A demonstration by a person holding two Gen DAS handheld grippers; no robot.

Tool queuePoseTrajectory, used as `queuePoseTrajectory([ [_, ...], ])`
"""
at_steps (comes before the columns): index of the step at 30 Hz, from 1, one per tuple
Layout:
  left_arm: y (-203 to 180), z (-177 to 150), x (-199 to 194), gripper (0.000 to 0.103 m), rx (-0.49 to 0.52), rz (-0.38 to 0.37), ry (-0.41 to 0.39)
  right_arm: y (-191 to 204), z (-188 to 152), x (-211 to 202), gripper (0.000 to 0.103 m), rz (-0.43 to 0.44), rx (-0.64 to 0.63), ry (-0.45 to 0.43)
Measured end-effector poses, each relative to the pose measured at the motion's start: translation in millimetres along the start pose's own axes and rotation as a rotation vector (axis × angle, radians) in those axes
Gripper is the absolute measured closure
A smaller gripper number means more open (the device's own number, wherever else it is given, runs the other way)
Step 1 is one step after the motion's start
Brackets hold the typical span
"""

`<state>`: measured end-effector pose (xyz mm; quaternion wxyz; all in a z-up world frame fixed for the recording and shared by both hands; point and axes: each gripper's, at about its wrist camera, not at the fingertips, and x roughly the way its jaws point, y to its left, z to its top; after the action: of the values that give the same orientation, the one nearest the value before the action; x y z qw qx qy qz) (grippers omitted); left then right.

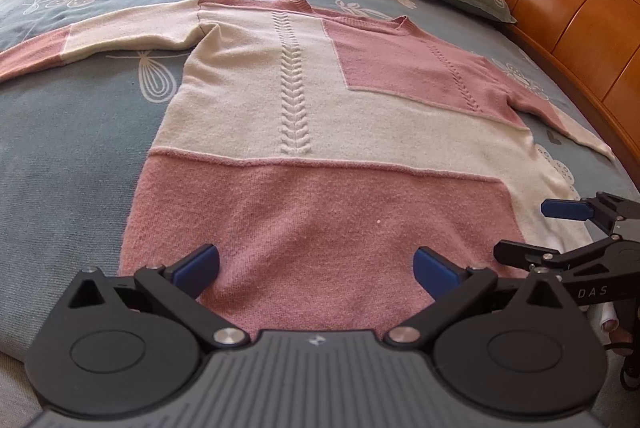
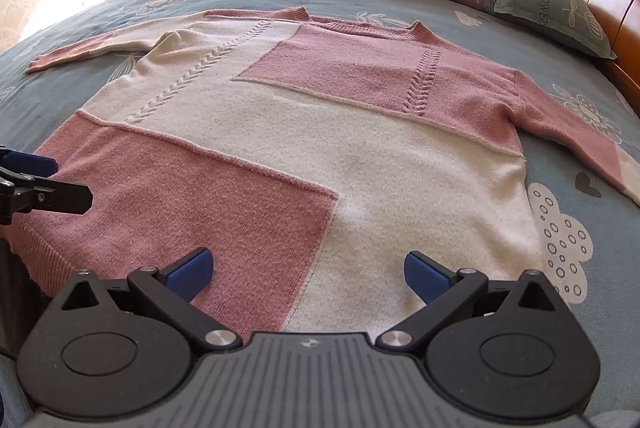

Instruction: Fold clothes

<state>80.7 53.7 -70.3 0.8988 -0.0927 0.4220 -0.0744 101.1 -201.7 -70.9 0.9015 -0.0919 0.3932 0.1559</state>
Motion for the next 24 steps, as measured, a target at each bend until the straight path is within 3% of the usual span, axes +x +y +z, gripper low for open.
queuePoseTrajectory([
  [3, -0.7, -0.3, 0.2, 0.001, 0.004, 0.001, -0.002, -12.5, 22.1, 11.5, 0.0, -0.024, -0.015, -0.031],
  [6, -2.1, -1.0, 0.3, 0.001, 0.014, 0.005, -0.005, -30.5, 36.9, 32.9, 0.0, -0.029, 0.024, 0.01],
  [8, -1.7, -1.6, 0.0, 0.001, 0.015, 0.002, -0.009, -45.6, 32.7, 39.3, 0.0, 0.018, 0.116, 0.043],
  [10, 0.3, -1.7, -0.6, 0.001, 0.004, -0.007, -0.015, -51.9, 18.3, 29.5, 0.0, 0.026, 0.168, 0.013],
  [15, 5.3, 0.5, -1.2, 0.001, -0.035, -0.026, -0.026, -42.5, 4.7, 15.5, 0.0, -0.083, 0.13, 0.011],
  [20, 22.6, 4.5, -4.5, 0.001, -0.148, -0.096, -0.032, -30.1, 49.8, 21.9, 0.0, -0.209, 0.002, -0.098],
  [24, 36.8, 8.2, -3.5, 0.001, -0.256, -0.142, -0.04, -38.3, 96.0, 64.5, 0.0, -0.221, -0.016, -0.104],
])
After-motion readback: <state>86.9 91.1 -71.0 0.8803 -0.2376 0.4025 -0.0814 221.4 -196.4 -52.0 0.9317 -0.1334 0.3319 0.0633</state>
